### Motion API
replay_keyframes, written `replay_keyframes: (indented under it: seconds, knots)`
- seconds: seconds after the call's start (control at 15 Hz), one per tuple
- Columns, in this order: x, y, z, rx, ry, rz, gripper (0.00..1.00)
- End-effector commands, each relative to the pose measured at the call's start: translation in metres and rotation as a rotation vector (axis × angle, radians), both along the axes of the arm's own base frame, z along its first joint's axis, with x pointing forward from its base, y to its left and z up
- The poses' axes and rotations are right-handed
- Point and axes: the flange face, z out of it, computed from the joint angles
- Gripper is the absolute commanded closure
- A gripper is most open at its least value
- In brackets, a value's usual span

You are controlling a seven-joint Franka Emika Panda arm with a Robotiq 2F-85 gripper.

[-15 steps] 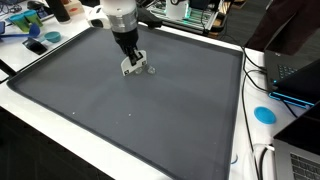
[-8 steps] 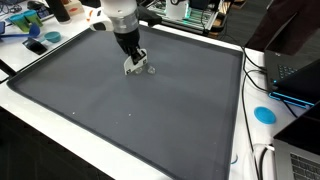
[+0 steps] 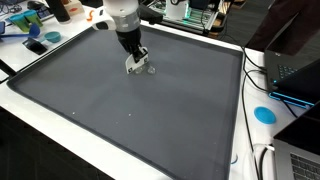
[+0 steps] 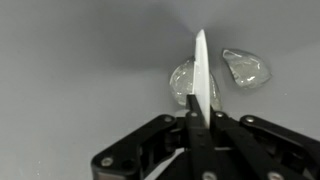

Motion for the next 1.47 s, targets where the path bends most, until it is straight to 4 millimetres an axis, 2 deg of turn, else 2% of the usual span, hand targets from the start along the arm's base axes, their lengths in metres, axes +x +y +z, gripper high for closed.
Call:
replay_keyframes:
  seconds: [0.0, 0.67, 1.27, 1.4]
  knots:
    - [-0.038, -0.014, -0.06, -0.059, 0.134, -0.048, 0.99]
    - [-0.054, -0.018, -0.057, -0.099, 0.142, -0.137, 0.99]
    - [-0.068, -0.037, -0.057, -0.133, 0.15, -0.232, 0.99]
    - [-0.067, -0.034, -0.046, -0.101, 0.184, -0.204, 0.99]
